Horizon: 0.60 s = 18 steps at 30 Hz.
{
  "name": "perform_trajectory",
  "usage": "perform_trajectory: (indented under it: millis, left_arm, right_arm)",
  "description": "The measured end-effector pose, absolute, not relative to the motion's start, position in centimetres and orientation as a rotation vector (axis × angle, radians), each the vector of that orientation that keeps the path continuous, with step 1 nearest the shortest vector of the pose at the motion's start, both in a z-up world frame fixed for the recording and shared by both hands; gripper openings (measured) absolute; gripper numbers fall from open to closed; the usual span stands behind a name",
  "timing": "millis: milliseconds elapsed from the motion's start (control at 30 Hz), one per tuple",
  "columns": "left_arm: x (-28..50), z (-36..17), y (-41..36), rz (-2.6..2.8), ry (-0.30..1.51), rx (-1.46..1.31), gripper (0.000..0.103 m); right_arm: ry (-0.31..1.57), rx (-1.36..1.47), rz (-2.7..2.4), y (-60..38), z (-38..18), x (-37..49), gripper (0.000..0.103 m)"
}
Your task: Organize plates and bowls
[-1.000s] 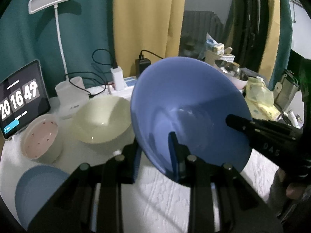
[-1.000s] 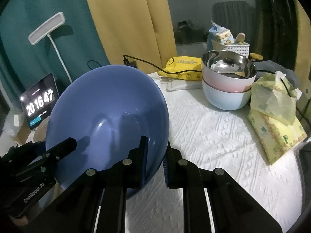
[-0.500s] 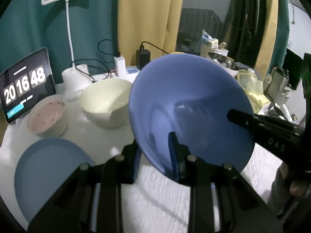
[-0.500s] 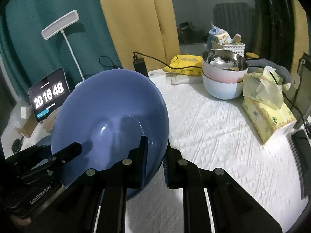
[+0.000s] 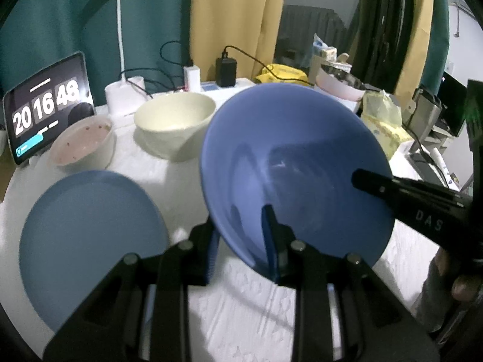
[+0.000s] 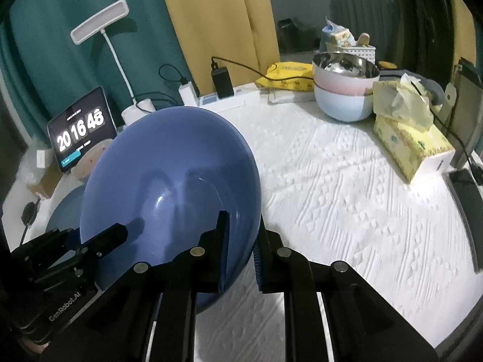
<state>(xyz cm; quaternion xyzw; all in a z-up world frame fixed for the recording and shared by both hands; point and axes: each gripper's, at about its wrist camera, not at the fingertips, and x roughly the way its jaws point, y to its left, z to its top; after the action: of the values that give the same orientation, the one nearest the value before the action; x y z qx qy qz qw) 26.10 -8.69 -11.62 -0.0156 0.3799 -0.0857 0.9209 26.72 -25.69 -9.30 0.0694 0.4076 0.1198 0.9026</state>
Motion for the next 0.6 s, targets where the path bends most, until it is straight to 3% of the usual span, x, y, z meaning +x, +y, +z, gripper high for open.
perform_trajectory:
  millis: [600]
  left_arm:
    - [25.4, -11.9, -7.1, -0.183, 0.816, -0.063, 0.032]
  right_arm:
    - [0.883, 0.141, 0.219, -24.3, -9.7, 26.4, 0.016]
